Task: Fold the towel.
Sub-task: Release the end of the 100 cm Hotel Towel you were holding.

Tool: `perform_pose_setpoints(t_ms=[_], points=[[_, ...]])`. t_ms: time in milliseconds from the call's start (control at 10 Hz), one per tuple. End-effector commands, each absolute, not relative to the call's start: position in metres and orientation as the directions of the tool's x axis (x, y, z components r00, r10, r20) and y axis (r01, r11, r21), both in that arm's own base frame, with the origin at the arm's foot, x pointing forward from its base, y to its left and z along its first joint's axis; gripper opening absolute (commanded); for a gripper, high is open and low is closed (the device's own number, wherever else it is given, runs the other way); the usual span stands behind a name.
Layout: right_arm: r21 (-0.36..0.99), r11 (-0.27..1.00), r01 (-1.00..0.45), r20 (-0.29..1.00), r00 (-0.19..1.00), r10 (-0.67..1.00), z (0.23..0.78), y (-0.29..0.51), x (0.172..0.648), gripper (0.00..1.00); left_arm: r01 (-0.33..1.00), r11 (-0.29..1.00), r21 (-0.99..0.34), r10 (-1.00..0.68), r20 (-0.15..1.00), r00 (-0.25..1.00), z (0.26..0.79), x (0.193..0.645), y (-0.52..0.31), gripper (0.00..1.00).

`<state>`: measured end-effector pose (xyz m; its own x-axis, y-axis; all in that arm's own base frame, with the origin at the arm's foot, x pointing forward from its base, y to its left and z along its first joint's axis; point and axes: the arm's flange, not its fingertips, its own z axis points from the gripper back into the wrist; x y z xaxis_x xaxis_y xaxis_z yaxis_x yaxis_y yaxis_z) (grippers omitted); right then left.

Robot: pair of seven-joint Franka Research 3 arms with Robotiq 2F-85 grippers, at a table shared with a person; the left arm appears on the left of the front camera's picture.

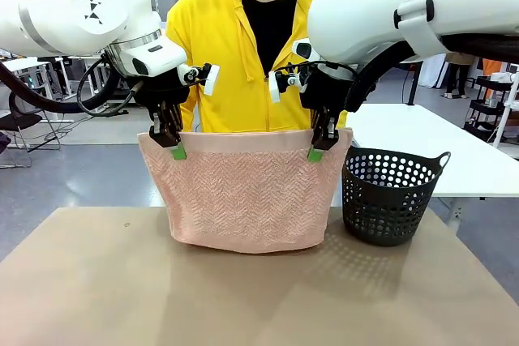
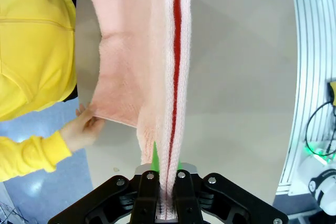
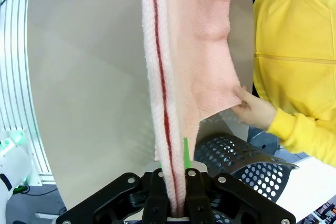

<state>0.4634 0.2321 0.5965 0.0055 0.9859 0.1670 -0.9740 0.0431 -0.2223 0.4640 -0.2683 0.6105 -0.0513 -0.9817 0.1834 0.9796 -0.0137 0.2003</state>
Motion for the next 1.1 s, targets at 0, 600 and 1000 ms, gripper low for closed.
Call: perform_pose_setpoints(t_ms=[0,600,1000], points=[[-0.226,0.039,-0.973,0.164,0.001,0.986,0.5975,0.2312,0.4635,0.00,0.978,-0.014,0.206,-0.983,0.177,-0.052,0.6118,0.4638,-0.2674,0.00],[-0.226,0.039,-0.973,0.164,0.001,0.986,0.5975,0.2312,0.4635,0.00,0.978,-0.014,0.206,-0.983,0.177,-0.052,0.6118,0.4638,-0.2674,0.00],[-0.226,0.039,-0.973,0.164,0.001,0.986,0.5975,0.2312,0.4635,0.00,0.978,-0.014,0.206,-0.983,0.177,-0.052,0.6118,0.4638,-0.2674,0.00]])
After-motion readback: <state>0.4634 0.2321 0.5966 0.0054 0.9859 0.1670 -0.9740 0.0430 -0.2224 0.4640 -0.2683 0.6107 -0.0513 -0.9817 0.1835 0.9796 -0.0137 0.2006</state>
